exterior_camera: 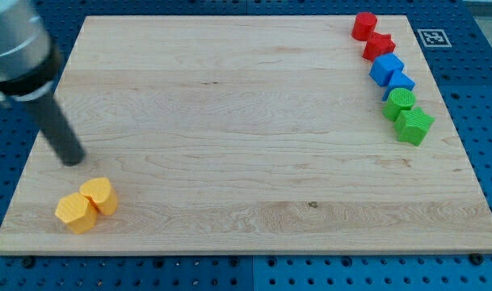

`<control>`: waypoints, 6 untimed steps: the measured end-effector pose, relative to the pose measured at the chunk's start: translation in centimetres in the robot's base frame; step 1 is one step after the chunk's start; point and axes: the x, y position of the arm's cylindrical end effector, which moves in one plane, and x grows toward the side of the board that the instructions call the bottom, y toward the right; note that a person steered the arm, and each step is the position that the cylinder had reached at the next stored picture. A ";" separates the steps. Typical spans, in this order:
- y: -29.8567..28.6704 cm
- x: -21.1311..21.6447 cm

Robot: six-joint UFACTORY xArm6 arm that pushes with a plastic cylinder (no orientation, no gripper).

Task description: Move the yellow hexagon and yellow heart towards the center of the board

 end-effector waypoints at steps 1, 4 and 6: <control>-3.2 4.4; -3.2 10.9; 2.0 10.9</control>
